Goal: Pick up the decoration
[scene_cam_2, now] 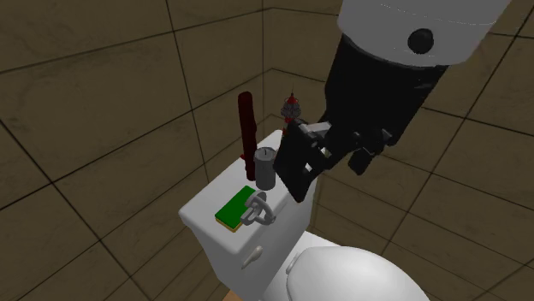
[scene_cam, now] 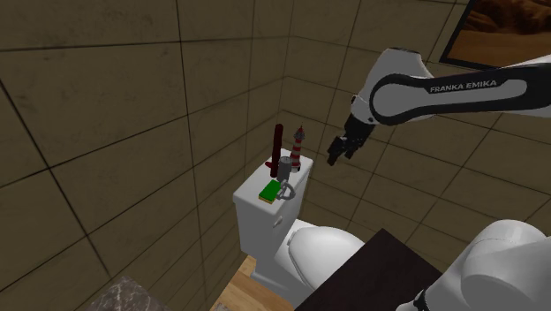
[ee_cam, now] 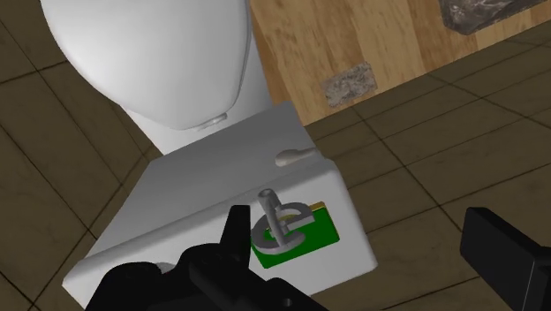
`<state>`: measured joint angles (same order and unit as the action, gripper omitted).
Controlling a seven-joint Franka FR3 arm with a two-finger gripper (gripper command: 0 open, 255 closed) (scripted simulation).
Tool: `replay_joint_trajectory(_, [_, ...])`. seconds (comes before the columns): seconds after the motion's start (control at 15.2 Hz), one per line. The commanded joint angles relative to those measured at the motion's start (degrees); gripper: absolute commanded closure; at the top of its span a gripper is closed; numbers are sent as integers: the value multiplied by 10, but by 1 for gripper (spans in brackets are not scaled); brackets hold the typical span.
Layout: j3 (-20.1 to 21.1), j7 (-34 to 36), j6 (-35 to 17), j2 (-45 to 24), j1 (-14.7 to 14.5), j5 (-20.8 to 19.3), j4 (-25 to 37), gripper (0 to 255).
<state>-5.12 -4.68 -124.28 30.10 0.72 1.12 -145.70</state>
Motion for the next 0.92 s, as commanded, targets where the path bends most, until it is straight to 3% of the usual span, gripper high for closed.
replay_joint_trajectory(0.0, [-8,-9,-53,-37,-3,7,-13,0])
replay_joint_trajectory(0.46, [-38,-63,-199,-190,-22,61,1,0])
replay_joint_trajectory(0.86, [-50,-152,-292,-336,-37,169,52,0])
